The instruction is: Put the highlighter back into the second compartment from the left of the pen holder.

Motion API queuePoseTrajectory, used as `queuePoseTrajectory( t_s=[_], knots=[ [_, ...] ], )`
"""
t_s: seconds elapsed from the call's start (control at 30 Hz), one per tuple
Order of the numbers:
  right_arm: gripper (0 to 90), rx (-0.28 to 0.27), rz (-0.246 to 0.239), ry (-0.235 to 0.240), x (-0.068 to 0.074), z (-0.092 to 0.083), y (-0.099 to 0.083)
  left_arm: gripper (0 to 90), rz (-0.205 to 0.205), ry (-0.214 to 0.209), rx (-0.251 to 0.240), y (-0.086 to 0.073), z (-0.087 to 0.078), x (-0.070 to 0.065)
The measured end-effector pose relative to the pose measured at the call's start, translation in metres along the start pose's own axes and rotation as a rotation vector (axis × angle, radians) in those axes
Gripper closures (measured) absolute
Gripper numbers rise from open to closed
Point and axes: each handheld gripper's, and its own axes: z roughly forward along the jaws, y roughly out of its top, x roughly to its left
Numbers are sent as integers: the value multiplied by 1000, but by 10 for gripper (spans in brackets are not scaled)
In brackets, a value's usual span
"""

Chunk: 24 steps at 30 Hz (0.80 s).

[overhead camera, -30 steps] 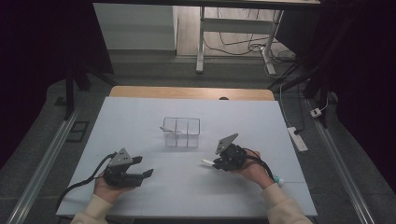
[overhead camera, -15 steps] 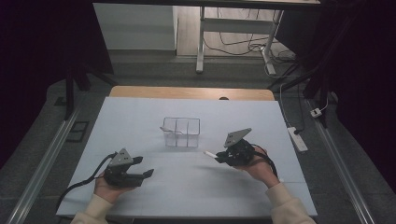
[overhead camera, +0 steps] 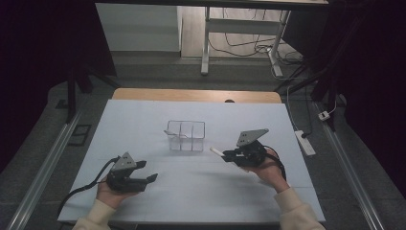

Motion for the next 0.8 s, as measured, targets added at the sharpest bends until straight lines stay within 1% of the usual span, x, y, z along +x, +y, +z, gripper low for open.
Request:
queuePoseTrajectory(
  t_s=[0.1, 0.2, 0.23, 0.43, 0.53, 0.8],
  knots=[
    [785, -31, 3, -16, 1, -3, 1, 315, 1, 2, -1, 0, 0, 0],
    [785, -61, 10, -15, 0, -6, 2, 315, 1, 2, -1, 0, 0, 0],
    [785, -67, 12, -13, 0, -7, 2, 315, 0, 2, -1, 0, 0, 0],
    [785, -101, 12, -39, 0, -12, 4, 314, -1, 2, 0, 0, 0, 0],
    [784, -124, 23, -45, 0, -13, 4, 315, 1, 6, -1, 0, 0, 0],
    [785, -164, 44, -68, -2, -14, 7, 314, -3, 6, -5, 0, -1, 1]
  ],
)
